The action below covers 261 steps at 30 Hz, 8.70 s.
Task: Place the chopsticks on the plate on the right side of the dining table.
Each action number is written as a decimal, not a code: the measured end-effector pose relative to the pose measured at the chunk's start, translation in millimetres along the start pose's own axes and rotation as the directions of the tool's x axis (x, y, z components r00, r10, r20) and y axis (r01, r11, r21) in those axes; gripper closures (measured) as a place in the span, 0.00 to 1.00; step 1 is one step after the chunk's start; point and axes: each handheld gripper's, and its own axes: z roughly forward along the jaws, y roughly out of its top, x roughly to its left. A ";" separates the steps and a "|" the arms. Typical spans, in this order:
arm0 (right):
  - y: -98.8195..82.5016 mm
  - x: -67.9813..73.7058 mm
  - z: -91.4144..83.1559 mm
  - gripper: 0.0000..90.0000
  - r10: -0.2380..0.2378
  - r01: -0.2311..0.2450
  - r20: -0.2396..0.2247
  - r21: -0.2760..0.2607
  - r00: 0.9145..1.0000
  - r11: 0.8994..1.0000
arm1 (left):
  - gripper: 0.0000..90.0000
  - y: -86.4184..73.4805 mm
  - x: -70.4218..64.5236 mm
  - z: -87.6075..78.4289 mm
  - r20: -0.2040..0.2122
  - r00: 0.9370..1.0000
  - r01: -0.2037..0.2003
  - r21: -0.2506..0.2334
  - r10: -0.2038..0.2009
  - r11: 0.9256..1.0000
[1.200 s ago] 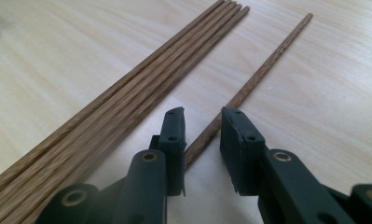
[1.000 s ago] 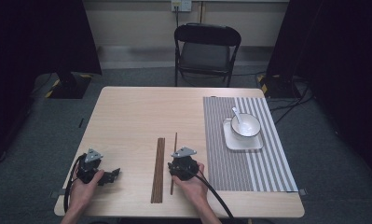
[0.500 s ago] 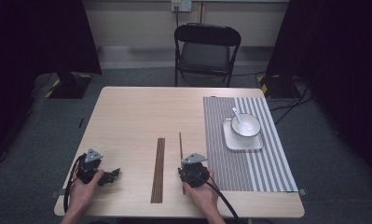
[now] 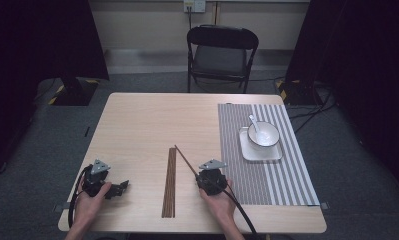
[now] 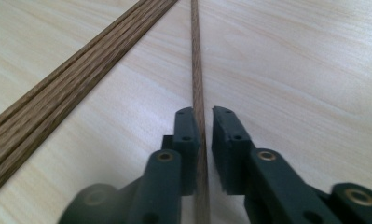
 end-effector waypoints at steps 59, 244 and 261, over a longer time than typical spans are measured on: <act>15.4 -50.6 -28.8 0.95 0.084 -0.081 0.056 -0.046 0.995 0.996 | 0.00 0.0 0.1 -0.1 0.000 1.000 -0.001 0.001 0.001 1.000; 20.3 14.6 22.4 0.79 -0.041 0.041 -0.057 0.005 0.998 0.999 | 0.00 -1.0 0.1 -1.2 -0.001 1.000 -0.003 0.000 0.003 1.000; 1.9 2.4 1.9 0.90 -0.043 0.043 0.007 0.002 0.999 0.999 | 0.00 -1.1 -0.1 -1.2 -0.001 1.000 -0.001 -0.002 0.001 1.000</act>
